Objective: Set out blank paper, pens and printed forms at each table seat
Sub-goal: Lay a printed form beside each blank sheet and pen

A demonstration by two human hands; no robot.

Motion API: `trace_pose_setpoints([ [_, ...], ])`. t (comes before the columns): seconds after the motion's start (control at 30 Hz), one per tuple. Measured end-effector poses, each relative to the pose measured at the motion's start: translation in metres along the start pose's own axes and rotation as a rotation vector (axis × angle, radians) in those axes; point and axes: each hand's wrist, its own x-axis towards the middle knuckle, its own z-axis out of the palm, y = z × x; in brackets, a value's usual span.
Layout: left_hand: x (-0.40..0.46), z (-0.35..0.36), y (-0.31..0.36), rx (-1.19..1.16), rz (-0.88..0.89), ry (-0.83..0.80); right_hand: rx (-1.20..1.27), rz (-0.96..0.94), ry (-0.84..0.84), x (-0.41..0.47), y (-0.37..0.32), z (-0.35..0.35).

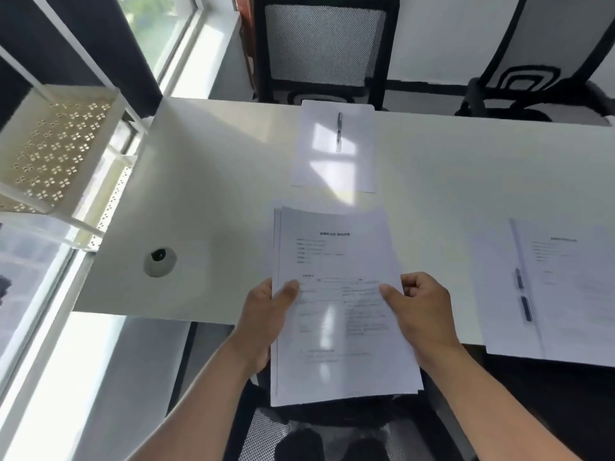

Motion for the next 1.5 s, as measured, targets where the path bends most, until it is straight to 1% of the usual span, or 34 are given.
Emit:
trace_pose_setpoints([
  [0.2,0.013,-0.010,-0.009,0.016,-0.017,-0.026,-0.005,0.005,0.002,0.014,0.006,0.003],
  [0.37,0.019,-0.017,-0.012,0.004,-0.022,-0.055,0.023,0.040,-0.074,0.017,0.004,0.004],
  [0.5,0.023,-0.021,-0.010,-0.027,-0.018,-0.054,0.011,0.038,-0.079,0.021,0.002,0.008],
  [0.63,0.029,-0.027,0.001,-0.047,0.006,-0.038,-0.037,-0.015,-0.032,0.029,-0.001,0.013],
  [0.8,0.036,-0.048,0.010,-0.059,0.016,-0.008,-0.105,-0.066,0.092,0.045,0.002,0.009],
  [0.9,0.035,-0.064,0.009,-0.064,0.016,0.031,-0.141,-0.065,0.177,0.054,0.010,0.002],
  [1.13,0.027,-0.092,-0.003,-0.084,-0.025,0.068,-0.259,-0.030,0.285,0.065,0.029,-0.006],
  [1.27,0.021,-0.103,-0.005,-0.096,-0.032,0.080,-0.300,-0.025,0.303,0.074,0.035,-0.008],
  [1.5,0.024,-0.110,-0.009,-0.089,-0.040,0.097,-0.288,-0.071,0.256,0.076,0.033,0.013],
])
